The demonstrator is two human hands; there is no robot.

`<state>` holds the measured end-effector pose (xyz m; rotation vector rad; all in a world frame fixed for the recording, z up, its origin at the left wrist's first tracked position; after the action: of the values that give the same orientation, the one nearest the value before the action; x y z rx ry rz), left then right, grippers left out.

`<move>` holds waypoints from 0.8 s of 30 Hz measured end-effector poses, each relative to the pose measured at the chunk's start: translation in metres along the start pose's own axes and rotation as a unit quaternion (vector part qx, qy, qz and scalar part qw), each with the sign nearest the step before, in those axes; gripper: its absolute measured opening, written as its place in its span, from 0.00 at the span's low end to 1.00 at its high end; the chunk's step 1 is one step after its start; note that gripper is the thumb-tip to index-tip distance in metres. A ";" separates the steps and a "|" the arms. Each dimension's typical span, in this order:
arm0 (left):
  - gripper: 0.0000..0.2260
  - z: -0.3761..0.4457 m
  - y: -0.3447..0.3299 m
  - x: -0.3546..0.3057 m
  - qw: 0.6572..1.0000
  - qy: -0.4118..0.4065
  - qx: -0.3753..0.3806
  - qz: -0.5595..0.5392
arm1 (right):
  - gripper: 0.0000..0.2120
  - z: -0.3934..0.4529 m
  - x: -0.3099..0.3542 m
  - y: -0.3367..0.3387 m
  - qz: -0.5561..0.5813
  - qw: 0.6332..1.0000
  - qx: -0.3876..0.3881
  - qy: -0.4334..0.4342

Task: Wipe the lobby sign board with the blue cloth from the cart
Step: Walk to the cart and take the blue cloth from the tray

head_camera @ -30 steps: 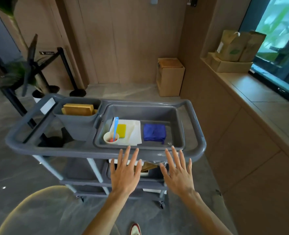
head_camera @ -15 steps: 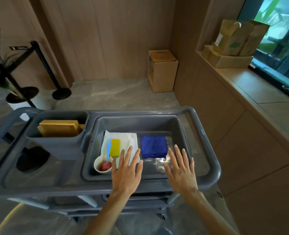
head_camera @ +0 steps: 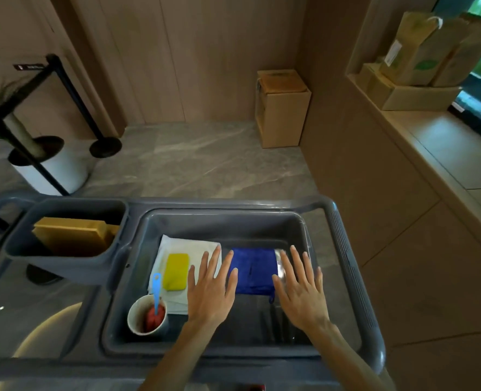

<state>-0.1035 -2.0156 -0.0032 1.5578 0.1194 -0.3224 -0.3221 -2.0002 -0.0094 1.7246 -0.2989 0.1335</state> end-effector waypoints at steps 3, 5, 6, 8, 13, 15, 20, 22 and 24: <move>0.26 0.016 -0.009 -0.006 1.000 0.017 0.007 -0.012 | 0.34 0.021 -0.006 0.001 0.002 1.000 0.020 0.014; 0.25 0.022 -0.013 -0.006 0.999 0.028 0.011 -0.024 | 0.32 0.032 -0.006 0.000 -0.002 0.999 0.034 0.020; 0.24 0.026 -0.016 -0.005 0.999 0.031 0.015 -0.028 | 0.31 0.037 -0.006 -0.001 -0.002 0.999 0.040 0.021; 0.23 0.032 -0.020 -0.002 0.999 0.028 0.025 -0.031 | 0.31 0.048 -0.005 -0.005 0.007 0.999 0.048 0.024; 0.22 0.050 -0.041 0.012 0.996 0.025 0.056 -0.066 | 0.32 0.068 -0.004 -0.026 0.005 0.997 0.068 0.026; 0.21 0.058 -0.050 0.017 0.994 0.023 0.056 -0.093 | 0.31 0.074 -0.002 -0.035 0.016 0.997 0.074 0.021; 0.15 0.072 -0.073 0.027 0.988 0.042 0.034 -0.141 | 0.33 0.086 0.000 -0.060 0.085 0.992 0.094 -0.009; 0.14 0.075 -0.083 0.032 0.986 0.062 0.037 -0.152 | 0.33 0.090 0.000 -0.069 0.139 0.985 0.096 -0.027; 0.13 0.078 -0.094 0.034 0.984 0.065 0.041 -0.161 | 0.30 0.095 -0.003 -0.078 0.189 0.976 0.097 -0.055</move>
<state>-0.1067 -2.0959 -0.1012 1.6409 0.4682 -0.4831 -0.3111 -2.0811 -0.1013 1.8552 -0.7174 0.3551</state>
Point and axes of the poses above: each hand's wrist, its own z-axis towards the middle knuckle, its own y-axis out of the back of the hand, x = y × z, the point moved 2 cm from there along z, towards the middle knuckle, and after that the axes turned 5 degrees about -y, right-handed, at the moved point
